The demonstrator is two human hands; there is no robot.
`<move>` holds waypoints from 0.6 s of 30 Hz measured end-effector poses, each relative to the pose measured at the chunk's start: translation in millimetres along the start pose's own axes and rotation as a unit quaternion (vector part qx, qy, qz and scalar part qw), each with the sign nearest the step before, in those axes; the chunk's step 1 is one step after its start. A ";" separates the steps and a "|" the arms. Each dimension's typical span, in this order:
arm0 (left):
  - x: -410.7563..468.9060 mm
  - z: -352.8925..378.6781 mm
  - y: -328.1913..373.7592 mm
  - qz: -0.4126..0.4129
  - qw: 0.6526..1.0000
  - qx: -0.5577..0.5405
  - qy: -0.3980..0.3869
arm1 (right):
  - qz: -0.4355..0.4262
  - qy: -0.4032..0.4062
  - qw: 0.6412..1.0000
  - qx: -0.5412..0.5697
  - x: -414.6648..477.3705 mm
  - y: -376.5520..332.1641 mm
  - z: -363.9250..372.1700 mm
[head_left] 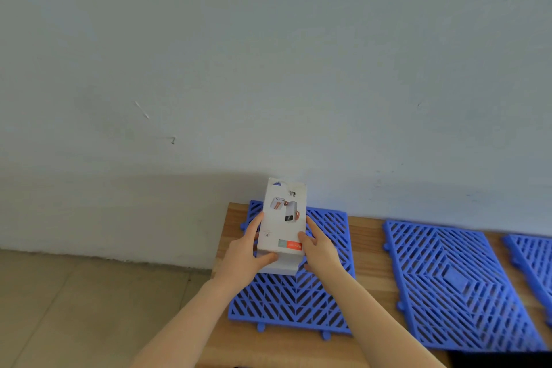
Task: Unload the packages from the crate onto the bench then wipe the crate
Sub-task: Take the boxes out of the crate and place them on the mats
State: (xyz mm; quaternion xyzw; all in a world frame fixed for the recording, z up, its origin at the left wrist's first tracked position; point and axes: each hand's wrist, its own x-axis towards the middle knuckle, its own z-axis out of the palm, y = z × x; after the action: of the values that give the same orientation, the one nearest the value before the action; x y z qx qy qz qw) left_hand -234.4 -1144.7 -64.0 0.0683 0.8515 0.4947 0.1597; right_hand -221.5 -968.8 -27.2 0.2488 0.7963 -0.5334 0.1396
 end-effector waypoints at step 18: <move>-2.1 0.4 -4.8 0.021 0.997 0.075 0.010 | -0.016 0.017 0.998 -0.066 -11.6 0.9 0.8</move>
State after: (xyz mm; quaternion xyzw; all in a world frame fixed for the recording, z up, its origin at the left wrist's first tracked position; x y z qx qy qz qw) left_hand -232.1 -1147.4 -67.9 0.0928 0.8862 0.4334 0.1349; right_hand -211.4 -972.1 -22.6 0.2355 0.8357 -0.4778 0.1336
